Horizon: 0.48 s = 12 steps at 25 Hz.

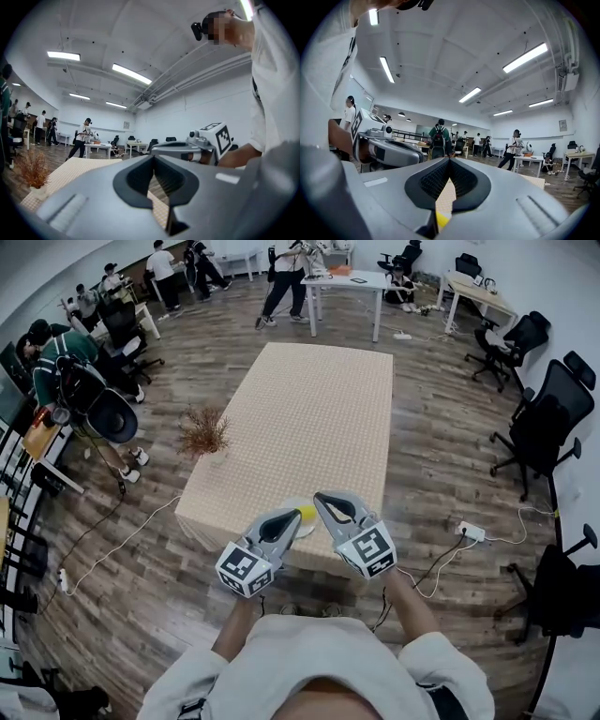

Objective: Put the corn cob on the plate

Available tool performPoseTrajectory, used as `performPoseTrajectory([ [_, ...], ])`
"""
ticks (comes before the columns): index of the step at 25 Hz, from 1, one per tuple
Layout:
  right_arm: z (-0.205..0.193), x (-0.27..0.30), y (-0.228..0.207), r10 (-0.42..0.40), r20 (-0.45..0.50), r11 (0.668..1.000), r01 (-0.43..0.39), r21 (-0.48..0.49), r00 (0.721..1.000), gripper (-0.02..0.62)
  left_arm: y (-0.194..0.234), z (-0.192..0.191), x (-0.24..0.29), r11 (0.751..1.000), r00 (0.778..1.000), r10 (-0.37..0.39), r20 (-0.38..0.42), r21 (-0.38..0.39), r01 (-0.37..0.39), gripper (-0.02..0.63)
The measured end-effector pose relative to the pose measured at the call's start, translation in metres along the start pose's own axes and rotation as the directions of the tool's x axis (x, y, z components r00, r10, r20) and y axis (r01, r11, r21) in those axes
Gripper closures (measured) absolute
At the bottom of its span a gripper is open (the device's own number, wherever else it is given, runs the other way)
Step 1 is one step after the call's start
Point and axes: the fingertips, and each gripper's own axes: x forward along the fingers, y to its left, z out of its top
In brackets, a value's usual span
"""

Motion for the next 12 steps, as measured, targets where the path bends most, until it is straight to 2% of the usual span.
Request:
performPoseTrajectory([
  [7,-0.008,-0.009,0.019,-0.024,0.028,0.998,0.022,0.067,0.999,0.595,-0.009,-0.020,-0.012,0.999,0.998,-0.025,-0.052,-0.031,0.023,0.598],
  [12,-0.027,-0.017,0.038,-0.069,0.018,0.987,0.066,0.147,0.997,0.595,-0.014,-0.037,-0.030,0.997,0.999,-0.043,-0.030,-0.070,0.041,0.598],
])
